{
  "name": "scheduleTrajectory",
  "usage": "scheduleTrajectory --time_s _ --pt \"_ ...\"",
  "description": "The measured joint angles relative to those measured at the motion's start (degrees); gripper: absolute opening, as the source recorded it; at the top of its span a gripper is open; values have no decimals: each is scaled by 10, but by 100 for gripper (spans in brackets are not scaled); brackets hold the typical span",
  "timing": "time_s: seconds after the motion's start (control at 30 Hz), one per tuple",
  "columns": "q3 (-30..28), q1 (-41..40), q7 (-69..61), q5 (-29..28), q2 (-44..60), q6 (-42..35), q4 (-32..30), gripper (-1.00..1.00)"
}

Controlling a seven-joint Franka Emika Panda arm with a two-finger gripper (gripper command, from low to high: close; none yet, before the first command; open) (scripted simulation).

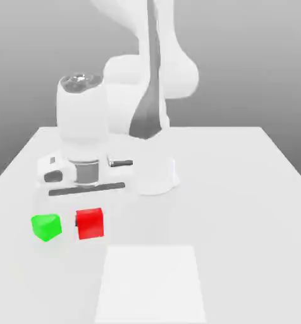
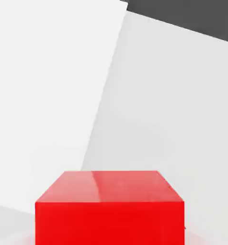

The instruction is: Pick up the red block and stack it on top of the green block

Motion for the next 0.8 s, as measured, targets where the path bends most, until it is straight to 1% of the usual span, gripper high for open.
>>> scheduleTrajectory --time_s 0.2,0.43,0.5,0.6,0.7,0.8 --pt "-46 -61 34 -12 -30 -15 -11 -100" --pt "-99 -128 58 -6 -60 -30 -26 -100" --pt "-113 -124 43 21 -52 -24 -27 -100" --pt "-129 -96 0 85 -22 -5 -25 -100" --pt "-135 -75 -45 149 11 16 -22 -100" --pt "-137 -58 -81 200 42 38 -20 -100"
